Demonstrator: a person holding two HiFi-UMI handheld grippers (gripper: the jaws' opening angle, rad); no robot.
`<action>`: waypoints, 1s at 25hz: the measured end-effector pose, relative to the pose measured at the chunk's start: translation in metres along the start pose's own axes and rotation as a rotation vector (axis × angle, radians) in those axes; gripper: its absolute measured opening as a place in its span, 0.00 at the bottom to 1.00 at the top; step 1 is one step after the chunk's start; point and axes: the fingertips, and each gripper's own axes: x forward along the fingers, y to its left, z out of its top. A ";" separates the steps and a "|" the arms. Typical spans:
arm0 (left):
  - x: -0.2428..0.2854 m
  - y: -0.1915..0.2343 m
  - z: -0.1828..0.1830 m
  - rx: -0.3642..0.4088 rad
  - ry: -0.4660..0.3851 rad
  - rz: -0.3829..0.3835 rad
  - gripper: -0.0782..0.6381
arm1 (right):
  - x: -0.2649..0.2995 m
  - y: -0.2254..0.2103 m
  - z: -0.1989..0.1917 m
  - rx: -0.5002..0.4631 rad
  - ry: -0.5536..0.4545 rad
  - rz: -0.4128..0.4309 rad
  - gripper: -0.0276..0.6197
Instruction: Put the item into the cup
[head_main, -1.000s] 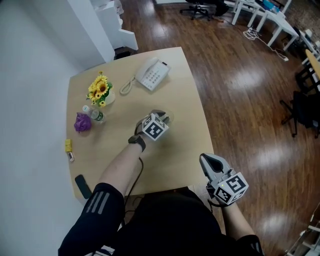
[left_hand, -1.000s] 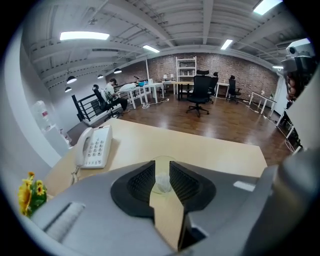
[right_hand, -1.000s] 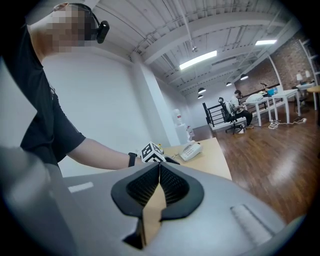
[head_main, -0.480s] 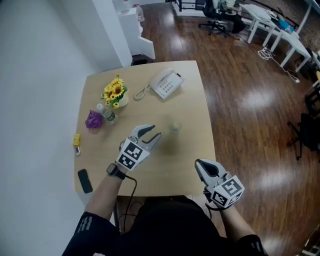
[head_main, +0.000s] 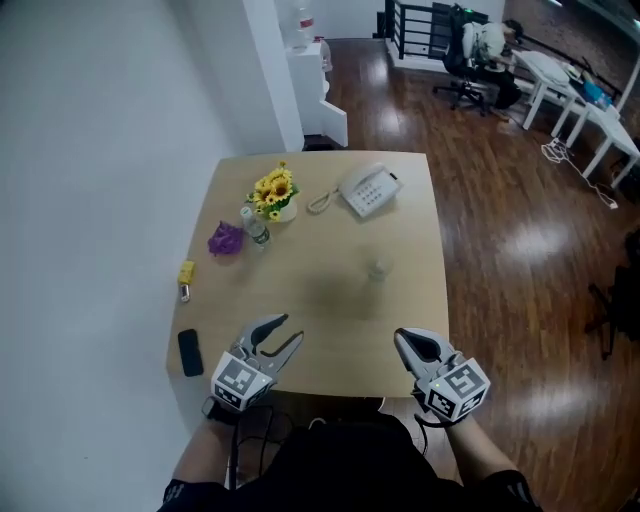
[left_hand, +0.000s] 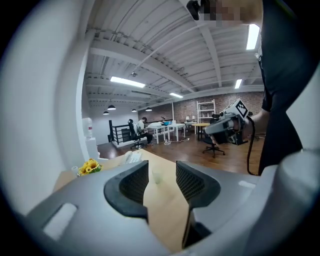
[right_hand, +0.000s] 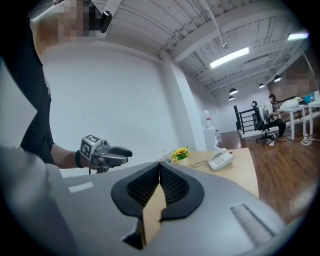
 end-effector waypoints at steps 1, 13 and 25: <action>-0.010 -0.006 -0.008 -0.004 0.000 -0.004 0.34 | -0.001 0.009 -0.002 -0.004 0.002 -0.003 0.06; -0.154 -0.090 -0.065 -0.015 -0.004 -0.154 0.34 | -0.019 0.174 -0.067 0.010 0.062 -0.094 0.05; -0.195 -0.134 -0.064 -0.038 -0.047 -0.172 0.35 | -0.051 0.243 -0.085 -0.040 0.086 -0.051 0.05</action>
